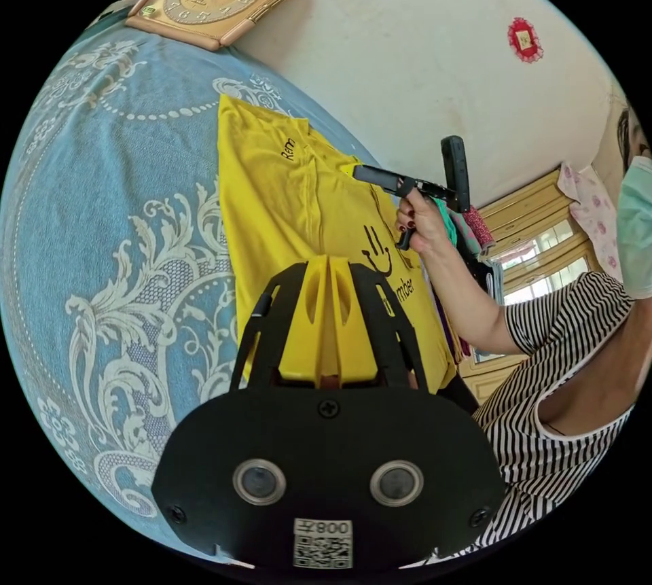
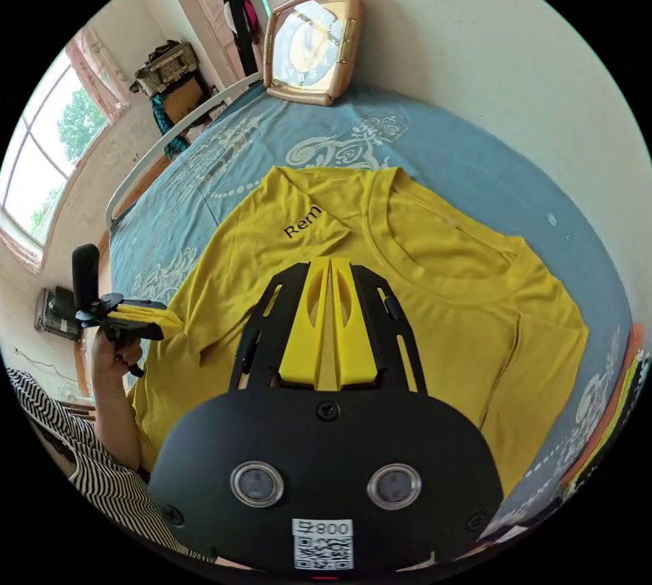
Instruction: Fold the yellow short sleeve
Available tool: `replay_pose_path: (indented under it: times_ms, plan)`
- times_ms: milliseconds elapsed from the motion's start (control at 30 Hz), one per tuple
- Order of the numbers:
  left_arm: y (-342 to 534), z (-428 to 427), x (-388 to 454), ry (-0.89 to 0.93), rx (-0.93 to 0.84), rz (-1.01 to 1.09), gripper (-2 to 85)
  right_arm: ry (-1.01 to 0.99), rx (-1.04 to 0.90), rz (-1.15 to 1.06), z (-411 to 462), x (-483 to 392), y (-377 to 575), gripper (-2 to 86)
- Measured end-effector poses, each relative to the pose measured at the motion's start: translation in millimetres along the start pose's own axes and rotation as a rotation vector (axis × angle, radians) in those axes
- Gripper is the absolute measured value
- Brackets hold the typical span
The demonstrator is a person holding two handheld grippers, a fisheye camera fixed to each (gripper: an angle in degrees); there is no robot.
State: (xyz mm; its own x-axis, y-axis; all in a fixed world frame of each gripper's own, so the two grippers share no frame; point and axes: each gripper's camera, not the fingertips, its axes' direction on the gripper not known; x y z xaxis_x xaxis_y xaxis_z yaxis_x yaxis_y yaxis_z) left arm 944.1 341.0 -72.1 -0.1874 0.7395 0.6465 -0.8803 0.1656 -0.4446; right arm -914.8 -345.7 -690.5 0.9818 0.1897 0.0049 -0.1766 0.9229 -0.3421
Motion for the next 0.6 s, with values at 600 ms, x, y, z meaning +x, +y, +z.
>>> replay_pose_path:
  times_ms: [600]
  plan:
    - [-64.9,33.4,93.3,-0.143,-0.005,0.106,5.4,0.145,-0.02,0.235,-87.9,150.2,129.8,0.3]
